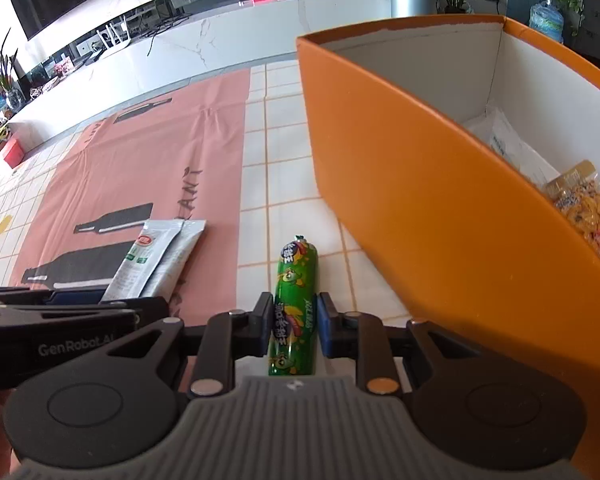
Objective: Organize snacks
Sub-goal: 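Grasp the white twin sachet with the left tool while the right tool grasps the green sausage stick, then carry both held items over the orange box with both tools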
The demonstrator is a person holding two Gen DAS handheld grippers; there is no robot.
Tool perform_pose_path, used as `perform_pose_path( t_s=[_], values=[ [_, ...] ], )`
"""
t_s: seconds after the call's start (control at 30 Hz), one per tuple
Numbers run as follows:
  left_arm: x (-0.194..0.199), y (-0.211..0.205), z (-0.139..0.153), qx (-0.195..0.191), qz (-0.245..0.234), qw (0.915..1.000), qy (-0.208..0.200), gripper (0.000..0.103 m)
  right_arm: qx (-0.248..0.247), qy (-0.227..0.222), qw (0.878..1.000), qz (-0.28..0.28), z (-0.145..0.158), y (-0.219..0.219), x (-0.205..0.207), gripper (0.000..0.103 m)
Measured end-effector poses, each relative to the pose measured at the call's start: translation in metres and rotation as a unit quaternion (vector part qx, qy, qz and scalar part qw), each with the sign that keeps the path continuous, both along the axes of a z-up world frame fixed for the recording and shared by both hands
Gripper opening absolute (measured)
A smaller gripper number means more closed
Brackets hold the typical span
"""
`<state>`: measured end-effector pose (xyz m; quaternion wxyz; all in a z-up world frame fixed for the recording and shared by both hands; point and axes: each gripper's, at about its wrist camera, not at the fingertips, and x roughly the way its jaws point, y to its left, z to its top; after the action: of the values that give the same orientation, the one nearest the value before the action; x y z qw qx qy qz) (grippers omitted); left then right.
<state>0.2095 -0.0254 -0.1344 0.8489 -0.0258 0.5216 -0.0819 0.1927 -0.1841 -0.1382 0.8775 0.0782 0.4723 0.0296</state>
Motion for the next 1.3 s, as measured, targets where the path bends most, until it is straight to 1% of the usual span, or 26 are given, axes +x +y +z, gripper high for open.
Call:
perform_pose_path(
  t_s=[0.07, 0.2, 0.3, 0.4, 0.6, 0.73, 0.87, 1.0, 1.13, 1.3],
  values=[
    [-0.006, 0.000, 0.002, -0.002, 0.004, 1.0000, 0.001, 0.055, 0.001, 0.008, 1.000, 0.004, 0.001, 0.001, -0.006, 0.019],
    [-0.016, 0.004, 0.009, -0.026, 0.018, 0.9995, 0.004, 0.055, 0.008, 0.023, 1.000, 0.008, 0.002, 0.003, -0.025, 0.019],
    [-0.024, 0.004, 0.019, -0.029, 0.022, 0.9993, -0.004, 0.055, 0.017, 0.033, 0.999, 0.006, 0.004, 0.001, -0.039, 0.019],
    [-0.032, 0.002, 0.031, -0.041, 0.022, 0.9989, -0.012, 0.055, 0.020, 0.031, 0.999, 0.009, 0.012, 0.000, -0.052, 0.019],
    [-0.051, -0.007, 0.056, -0.054, 0.010, 0.9980, -0.030, 0.055, 0.022, 0.004, 1.000, 0.020, 0.040, -0.005, -0.076, 0.019],
    [-0.063, -0.016, 0.075, -0.064, 0.001, 0.9969, -0.045, 0.055, 0.029, -0.013, 0.999, 0.024, 0.061, -0.016, -0.089, 0.019],
    [-0.074, -0.030, 0.096, -0.071, -0.011, 0.9953, -0.065, 0.055, 0.021, -0.037, 0.999, 0.029, 0.084, -0.031, -0.102, 0.019],
    [-0.083, -0.050, 0.112, -0.083, -0.028, 0.9931, -0.077, 0.055, 0.021, -0.058, 0.998, 0.029, 0.107, -0.056, -0.113, 0.019],
    [-0.088, -0.075, 0.127, -0.081, -0.053, 0.9910, -0.092, 0.055, 0.009, -0.073, 0.997, 0.025, 0.126, -0.084, -0.120, 0.019],
    [-0.088, -0.107, 0.140, -0.085, -0.080, 0.9880, -0.101, 0.055, 0.002, -0.084, 0.996, 0.016, 0.145, -0.125, -0.123, 0.019]
  ],
)
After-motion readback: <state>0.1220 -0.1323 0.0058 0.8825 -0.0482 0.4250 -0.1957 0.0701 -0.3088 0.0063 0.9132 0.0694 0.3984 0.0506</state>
